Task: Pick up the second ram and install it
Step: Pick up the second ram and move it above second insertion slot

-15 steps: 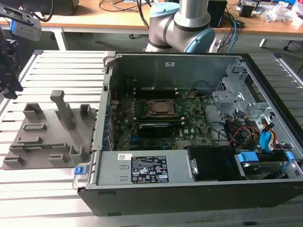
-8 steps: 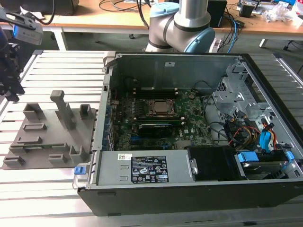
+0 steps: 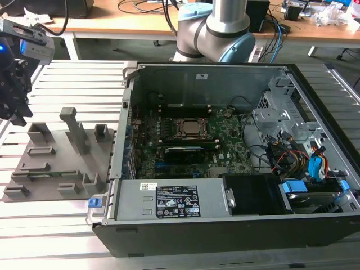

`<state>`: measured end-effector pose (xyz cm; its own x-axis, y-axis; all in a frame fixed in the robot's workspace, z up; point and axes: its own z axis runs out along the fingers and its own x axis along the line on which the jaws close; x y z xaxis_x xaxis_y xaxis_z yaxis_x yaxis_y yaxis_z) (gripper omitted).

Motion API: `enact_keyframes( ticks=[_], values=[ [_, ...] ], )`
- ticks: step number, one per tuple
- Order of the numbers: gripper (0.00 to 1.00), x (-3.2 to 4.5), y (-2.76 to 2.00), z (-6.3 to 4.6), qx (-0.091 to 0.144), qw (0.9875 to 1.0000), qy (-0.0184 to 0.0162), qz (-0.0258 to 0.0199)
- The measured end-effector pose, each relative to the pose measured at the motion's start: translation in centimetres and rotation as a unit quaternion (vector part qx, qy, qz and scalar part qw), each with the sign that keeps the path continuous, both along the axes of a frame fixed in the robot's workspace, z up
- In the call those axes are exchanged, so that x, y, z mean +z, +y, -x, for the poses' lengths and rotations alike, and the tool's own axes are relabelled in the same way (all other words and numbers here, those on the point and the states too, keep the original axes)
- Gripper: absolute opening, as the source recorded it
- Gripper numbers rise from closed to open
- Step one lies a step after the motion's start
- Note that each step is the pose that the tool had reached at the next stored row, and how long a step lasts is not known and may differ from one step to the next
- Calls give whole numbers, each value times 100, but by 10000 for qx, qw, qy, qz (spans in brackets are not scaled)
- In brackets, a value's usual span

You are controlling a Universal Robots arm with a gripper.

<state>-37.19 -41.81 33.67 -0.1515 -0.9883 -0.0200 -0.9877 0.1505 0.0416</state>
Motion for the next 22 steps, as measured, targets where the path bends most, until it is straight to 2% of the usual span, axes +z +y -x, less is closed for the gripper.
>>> enact_keyframes(
  ticks=[4,7,8,10,11,12,13,15,16,22],
  values=[
    [30,-49,0,0,0,10000,-1,0],
    [30,-161,-3,1,-1,10000,0,0],
    [30,-207,-24,0,3,10000,0,0],
    [30,-222,-40,0,12,10000,-1,5],
    [30,-231,-43,0,41,10000,0,28],
    [30,-244,-44,-3,111,9999,0,78],
    [30,-261,-44,-4,309,9995,-2,105],
    [30,-275,-44,-4,569,9983,-4,106],
    [30,-283,-44,-4,611,9981,-5,105],
    [30,-406,-62,-4,611,9981,-6,105]
  ],
)
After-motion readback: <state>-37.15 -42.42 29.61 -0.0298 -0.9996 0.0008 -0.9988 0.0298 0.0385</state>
